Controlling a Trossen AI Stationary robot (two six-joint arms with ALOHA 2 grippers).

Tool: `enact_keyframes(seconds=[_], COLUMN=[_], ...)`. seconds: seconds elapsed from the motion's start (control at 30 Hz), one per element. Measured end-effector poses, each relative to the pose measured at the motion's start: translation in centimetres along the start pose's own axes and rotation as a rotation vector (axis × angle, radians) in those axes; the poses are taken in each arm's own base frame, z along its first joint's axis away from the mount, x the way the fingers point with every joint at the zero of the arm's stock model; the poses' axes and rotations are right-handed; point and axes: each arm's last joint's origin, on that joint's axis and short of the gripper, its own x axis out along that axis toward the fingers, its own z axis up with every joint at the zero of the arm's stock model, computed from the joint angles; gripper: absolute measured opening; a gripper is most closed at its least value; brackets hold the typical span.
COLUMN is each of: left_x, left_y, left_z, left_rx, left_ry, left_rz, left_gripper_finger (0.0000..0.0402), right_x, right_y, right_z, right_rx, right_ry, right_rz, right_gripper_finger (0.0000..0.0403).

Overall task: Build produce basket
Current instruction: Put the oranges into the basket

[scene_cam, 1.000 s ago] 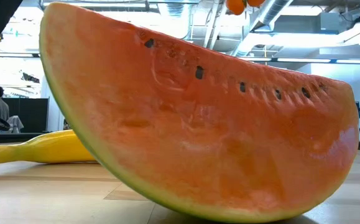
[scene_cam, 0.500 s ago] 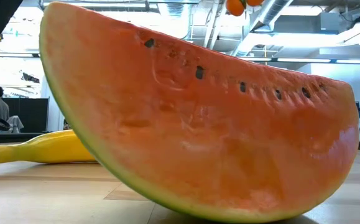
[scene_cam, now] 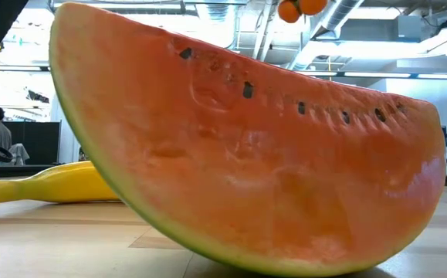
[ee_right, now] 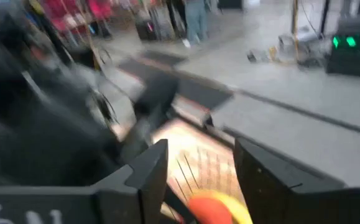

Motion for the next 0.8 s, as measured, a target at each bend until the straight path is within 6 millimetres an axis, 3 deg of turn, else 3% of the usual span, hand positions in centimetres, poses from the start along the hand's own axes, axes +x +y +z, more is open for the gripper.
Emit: enact_keyframes(seconds=[0.2,0.37,0.63,0.8], left_x=[0.0,0.2,4.9,7.3], left_y=[0.3,1.5,2.7,2.9], left_z=[-1.4,-3.4,-7.3,-10.8], left_rx=[0.051,0.024,-0.069,-0.093], left_ry=[0.147,0.325,0.407,0.507], left_rz=[0.077,0.053,-0.053,-0.078], left_gripper_finger=[0.0000,0.0000,0.0000,0.0000], right_x=[-2.6,-4.6,-5.7,-5.8], right_y=[-0.4,-0.6,-0.2,-0.1], right_z=[3.3,3.9,2.9,2.5], right_rx=[0.003,-0.010,-0.038,-0.024], right_ry=[-0.079,-0.070,-0.009,0.019], right_rz=[0.071,0.127,0.178,0.183], right_gripper_finger=[0.0223,0.0222,0.0207,0.0203])
